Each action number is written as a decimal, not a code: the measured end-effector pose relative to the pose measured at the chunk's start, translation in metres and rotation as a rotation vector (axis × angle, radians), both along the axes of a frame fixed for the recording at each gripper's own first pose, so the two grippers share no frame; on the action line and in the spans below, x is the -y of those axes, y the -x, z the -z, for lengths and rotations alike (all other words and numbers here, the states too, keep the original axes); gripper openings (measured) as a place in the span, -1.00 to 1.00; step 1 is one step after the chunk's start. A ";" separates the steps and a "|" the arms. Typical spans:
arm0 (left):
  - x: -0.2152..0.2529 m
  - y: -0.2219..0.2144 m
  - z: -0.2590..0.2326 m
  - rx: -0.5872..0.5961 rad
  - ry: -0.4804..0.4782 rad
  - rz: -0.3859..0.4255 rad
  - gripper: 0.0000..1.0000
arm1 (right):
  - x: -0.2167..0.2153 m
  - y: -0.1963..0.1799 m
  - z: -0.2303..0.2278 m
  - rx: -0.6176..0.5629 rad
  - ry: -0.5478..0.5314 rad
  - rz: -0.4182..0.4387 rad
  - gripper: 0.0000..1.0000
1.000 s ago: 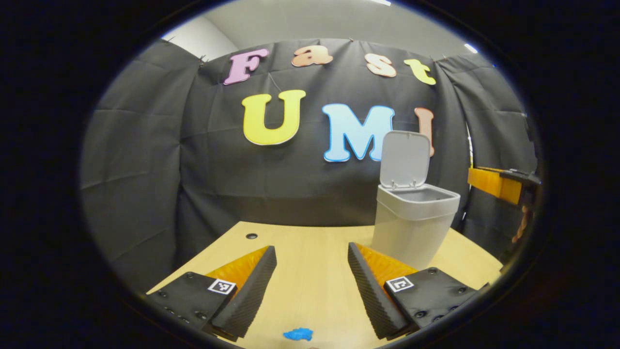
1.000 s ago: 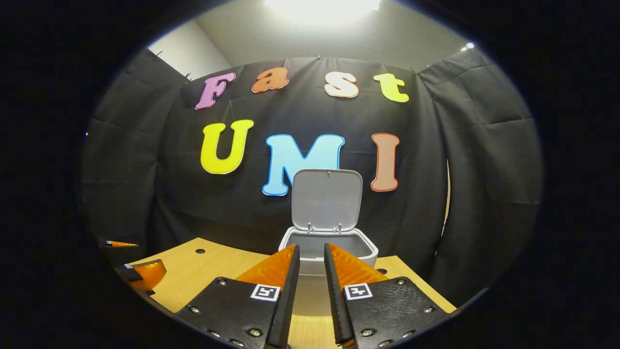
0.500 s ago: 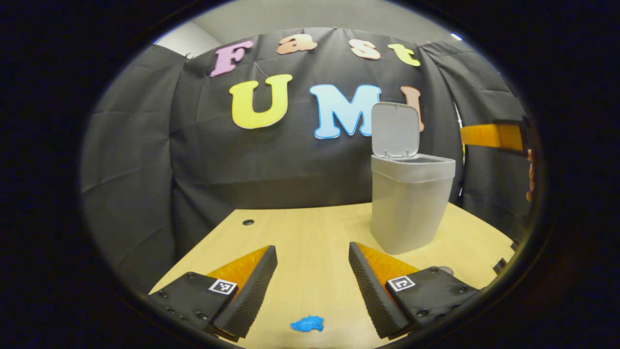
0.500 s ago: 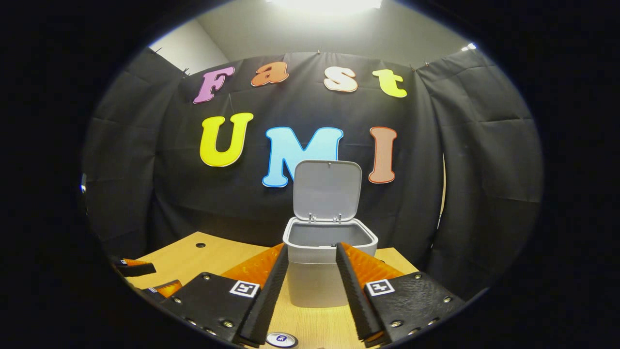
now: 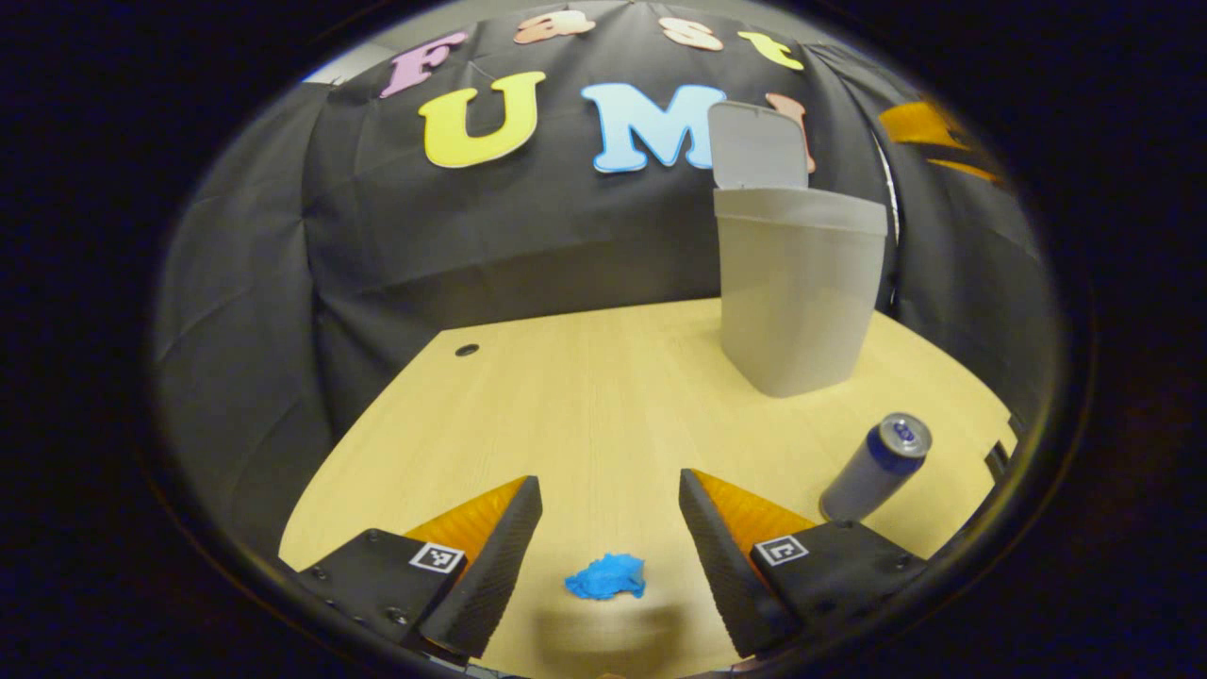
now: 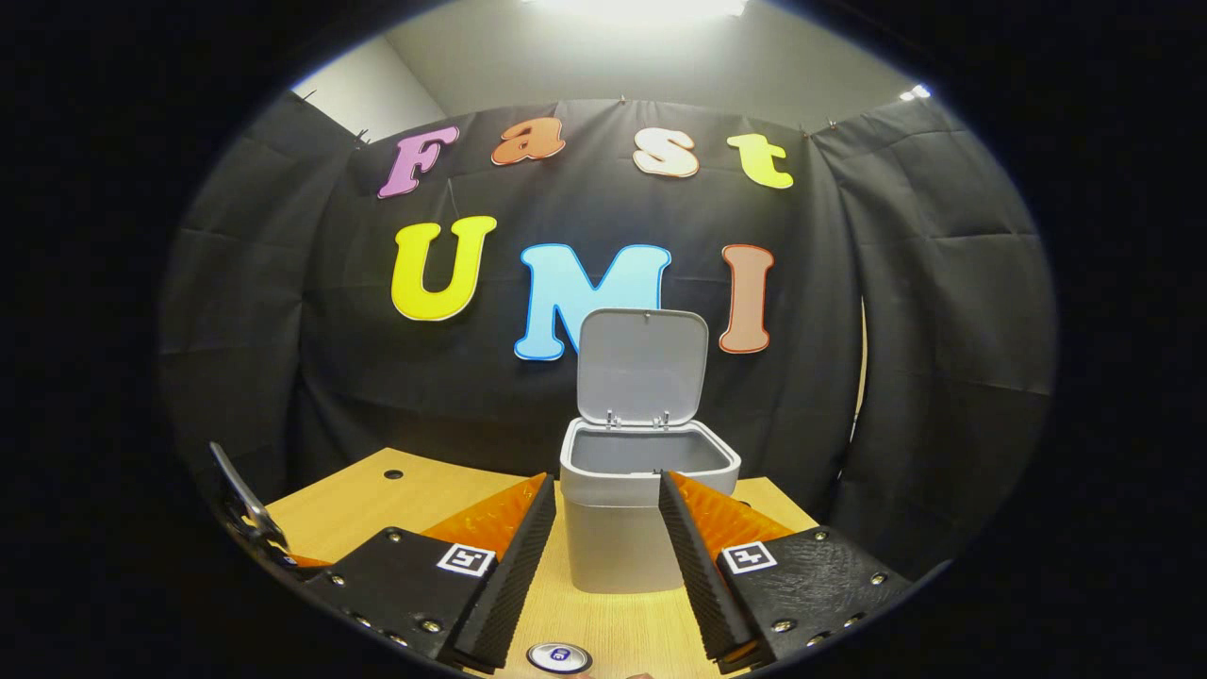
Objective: Press the lid of the desktop garbage bin to open it, pick up the crumpled paper on the desktop and throw it into the bin, then pick up the pop can on the desktop and drop it into the bin, and finally close the garbage bin lid.
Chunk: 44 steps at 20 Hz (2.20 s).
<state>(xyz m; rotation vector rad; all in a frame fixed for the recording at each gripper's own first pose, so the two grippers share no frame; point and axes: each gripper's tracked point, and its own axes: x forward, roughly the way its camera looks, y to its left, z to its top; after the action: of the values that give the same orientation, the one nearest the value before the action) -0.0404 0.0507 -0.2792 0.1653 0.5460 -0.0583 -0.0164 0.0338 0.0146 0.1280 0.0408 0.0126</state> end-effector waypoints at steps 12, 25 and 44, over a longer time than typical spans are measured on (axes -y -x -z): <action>-0.020 0.026 0.084 -0.287 0.034 -0.020 0.92 | 0.004 -0.003 0.026 -0.093 -0.062 -0.002 0.46; -0.027 0.019 0.098 -0.310 0.023 -0.050 -0.05 | 0.016 -0.001 0.031 -0.101 -0.104 0.006 0.46; -0.037 0.001 0.053 -0.169 0.061 -0.081 -0.58 | 0.032 0.001 0.036 -0.079 -0.117 0.035 0.46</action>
<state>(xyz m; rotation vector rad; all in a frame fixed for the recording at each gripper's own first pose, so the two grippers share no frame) -0.0412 0.0877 -0.3326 0.0789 0.7185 -0.0103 -0.0179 0.0018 -0.0214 0.2463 0.1169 -0.0255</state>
